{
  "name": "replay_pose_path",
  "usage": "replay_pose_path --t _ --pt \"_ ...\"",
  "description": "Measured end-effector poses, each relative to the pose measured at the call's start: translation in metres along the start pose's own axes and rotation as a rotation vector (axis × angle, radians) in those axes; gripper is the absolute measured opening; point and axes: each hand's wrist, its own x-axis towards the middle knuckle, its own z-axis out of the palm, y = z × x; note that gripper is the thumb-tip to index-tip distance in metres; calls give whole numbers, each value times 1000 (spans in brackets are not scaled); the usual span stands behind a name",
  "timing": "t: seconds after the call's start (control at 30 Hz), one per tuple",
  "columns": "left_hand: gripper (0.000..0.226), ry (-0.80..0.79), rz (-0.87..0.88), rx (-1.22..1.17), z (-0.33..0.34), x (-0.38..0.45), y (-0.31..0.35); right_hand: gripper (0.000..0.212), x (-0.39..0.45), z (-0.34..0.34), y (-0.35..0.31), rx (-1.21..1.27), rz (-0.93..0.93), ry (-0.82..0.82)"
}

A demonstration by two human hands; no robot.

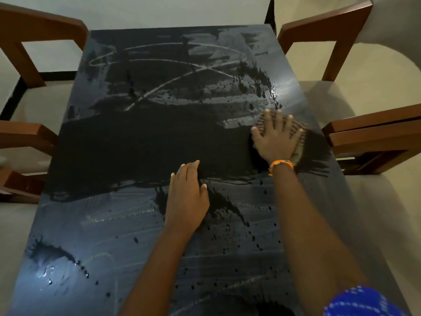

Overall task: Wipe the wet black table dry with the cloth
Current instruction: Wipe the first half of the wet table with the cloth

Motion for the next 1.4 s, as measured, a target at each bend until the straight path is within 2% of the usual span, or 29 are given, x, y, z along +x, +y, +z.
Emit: replay_pose_path --t 0.1,0.2,0.27,0.33,0.4,0.63,0.77,0.93,1.13,1.4 --pt "54 25 -24 14 0 1 -4 65 4 17 -77 23 -212 -80" --pt "53 33 -57 47 1 2 -6 65 -10 27 -136 38 -566 -182" --pt "53 24 -62 68 2 2 -4 63 -13 28 -140 -4 -722 -205" --pt "53 18 -48 64 5 3 3 61 1 23 -118 -4 -766 -177" --pt "51 12 -20 50 11 4 12 61 22 15 -82 4 -706 -148" --pt "50 -46 49 -9 34 2 37 59 77 -21 75 -23 -257 -35" --pt "51 -90 36 -53 40 -4 48 59 54 -25 94 -58 -234 -29" --pt "51 -95 61 -42 42 -12 51 60 -14 -37 115 -61 -225 21" --pt "52 -147 58 -48 41 -28 48 62 -63 -34 97 -75 -116 -3" --pt "54 -113 9 -25 7 -41 10 63 -90 -10 -11 -32 -268 -58"
